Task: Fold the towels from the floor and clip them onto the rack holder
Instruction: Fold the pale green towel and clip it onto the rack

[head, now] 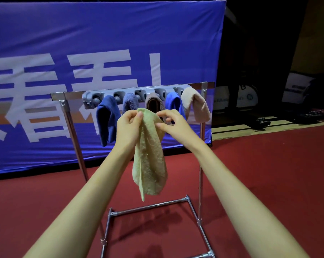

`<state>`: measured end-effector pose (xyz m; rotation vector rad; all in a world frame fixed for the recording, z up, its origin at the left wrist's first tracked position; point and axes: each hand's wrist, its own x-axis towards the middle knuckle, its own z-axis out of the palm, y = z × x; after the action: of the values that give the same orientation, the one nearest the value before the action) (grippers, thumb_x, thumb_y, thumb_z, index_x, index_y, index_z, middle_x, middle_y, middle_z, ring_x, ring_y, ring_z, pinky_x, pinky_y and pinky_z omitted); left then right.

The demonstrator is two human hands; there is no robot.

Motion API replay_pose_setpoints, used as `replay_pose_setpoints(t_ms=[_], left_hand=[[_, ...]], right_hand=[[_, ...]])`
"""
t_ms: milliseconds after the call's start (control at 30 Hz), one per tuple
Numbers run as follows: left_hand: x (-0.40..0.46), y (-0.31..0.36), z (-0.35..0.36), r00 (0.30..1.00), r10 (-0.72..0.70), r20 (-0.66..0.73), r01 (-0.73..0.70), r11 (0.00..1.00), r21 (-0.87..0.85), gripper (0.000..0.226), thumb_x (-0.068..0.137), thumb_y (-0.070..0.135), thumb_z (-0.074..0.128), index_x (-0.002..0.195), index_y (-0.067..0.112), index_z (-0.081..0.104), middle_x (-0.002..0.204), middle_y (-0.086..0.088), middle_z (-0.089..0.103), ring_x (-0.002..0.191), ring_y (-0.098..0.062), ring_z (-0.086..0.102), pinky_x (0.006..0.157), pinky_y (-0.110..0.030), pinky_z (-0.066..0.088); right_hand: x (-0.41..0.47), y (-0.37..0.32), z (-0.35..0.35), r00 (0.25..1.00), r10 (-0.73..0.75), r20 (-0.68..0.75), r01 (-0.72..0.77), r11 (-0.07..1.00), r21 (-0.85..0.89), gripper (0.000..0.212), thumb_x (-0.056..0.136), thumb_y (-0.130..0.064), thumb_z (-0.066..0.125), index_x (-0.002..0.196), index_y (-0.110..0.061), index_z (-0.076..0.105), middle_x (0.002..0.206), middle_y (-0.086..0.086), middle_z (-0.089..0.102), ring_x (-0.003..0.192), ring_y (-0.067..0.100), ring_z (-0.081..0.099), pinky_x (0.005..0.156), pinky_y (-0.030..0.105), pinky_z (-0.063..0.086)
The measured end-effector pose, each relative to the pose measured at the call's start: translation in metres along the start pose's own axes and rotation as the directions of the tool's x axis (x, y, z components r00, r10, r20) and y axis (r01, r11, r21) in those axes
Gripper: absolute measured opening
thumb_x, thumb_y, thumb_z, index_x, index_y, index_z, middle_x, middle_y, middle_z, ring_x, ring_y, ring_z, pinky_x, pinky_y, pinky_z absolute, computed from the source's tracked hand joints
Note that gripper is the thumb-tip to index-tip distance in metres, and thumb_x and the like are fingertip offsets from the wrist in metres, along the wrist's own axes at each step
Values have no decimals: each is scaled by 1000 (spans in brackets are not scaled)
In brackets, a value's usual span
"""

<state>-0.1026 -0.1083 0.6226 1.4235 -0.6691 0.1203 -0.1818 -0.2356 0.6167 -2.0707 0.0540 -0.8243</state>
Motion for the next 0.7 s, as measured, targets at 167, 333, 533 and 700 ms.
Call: replay_pose_setpoints(t_ms=[167,333,533,700], left_hand=[[7,-3,-2,1000,19,11,-20,999,34,13,96,18,46,99,11,56,74,1,56,69,-10,51,70,-31,44],[9,-5,-4,999,-16,-30,16,1000,-20,16,98,19,43,103,10,55,74,1,56,65,-8,51,60,-24,42],[9,-4,-10,999,-42,-35,40,998,-48,16,99,19,41,103,11,54,77,-1,58,68,-11,54,65,-28,46],[11,-10,-16,998,-31,-49,30,999,-15,13,99,17,40,99,12,53,73,1,54,63,-8,50,57,-23,41]], right_hand=[[1,3,-6,994,-21,108,19,1000,23,12,82,-8,67,92,-8,62,81,-11,53,70,-14,48,73,1,35],[0,13,-11,991,26,129,-45,987,152,16,79,-6,70,85,-10,56,75,2,58,67,3,54,66,13,45],[-5,23,-22,981,90,173,-99,994,47,16,82,-16,69,85,-2,63,77,5,61,68,7,52,68,18,42],[-5,14,-38,962,107,249,-94,994,-63,14,83,-13,68,91,-2,70,81,3,68,68,-4,58,71,7,45]])
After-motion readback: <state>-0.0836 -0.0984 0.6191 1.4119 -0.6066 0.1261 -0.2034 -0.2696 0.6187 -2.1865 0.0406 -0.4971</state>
